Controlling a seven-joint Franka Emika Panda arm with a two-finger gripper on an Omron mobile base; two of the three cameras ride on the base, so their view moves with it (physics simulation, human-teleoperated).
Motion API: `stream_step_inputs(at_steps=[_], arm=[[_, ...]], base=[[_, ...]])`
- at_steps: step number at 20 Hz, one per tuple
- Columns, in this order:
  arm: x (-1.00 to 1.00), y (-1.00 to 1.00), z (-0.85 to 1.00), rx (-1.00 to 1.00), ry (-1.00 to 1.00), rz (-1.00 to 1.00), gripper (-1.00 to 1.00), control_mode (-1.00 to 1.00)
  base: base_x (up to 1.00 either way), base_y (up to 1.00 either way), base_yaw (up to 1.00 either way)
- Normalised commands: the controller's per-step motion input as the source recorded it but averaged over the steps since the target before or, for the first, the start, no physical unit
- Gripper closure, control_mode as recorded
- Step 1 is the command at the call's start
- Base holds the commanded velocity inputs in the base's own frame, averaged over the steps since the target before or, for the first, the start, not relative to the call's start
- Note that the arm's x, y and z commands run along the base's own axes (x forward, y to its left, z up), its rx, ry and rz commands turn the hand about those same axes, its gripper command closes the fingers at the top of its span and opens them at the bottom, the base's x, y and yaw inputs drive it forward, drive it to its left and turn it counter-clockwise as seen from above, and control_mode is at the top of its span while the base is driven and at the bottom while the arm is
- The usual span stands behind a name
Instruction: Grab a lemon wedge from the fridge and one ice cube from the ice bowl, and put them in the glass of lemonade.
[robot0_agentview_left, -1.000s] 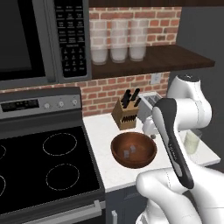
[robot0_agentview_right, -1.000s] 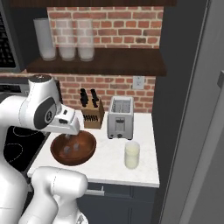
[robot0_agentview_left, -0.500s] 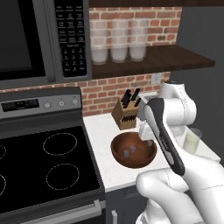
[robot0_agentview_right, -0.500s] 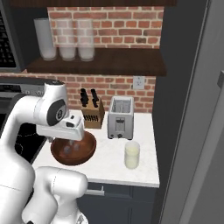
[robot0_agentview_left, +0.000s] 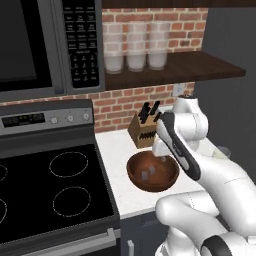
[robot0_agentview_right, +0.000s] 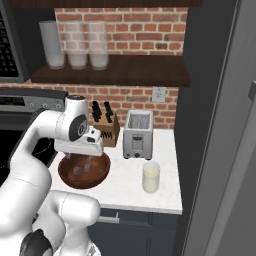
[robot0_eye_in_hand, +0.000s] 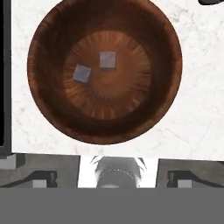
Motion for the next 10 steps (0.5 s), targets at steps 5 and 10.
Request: stream_step_inputs(at_steps=[5,10], arm=[[0.89,0.75,-0.63,0.0,0.01,-0.04,-1.0,-1.0],[0.57,0.35,-0.57,-0.01,0.08,0.0,-1.0,-1.0]], base=[[0.0,0.0,0.0],[0.0,0.0,0.0]])
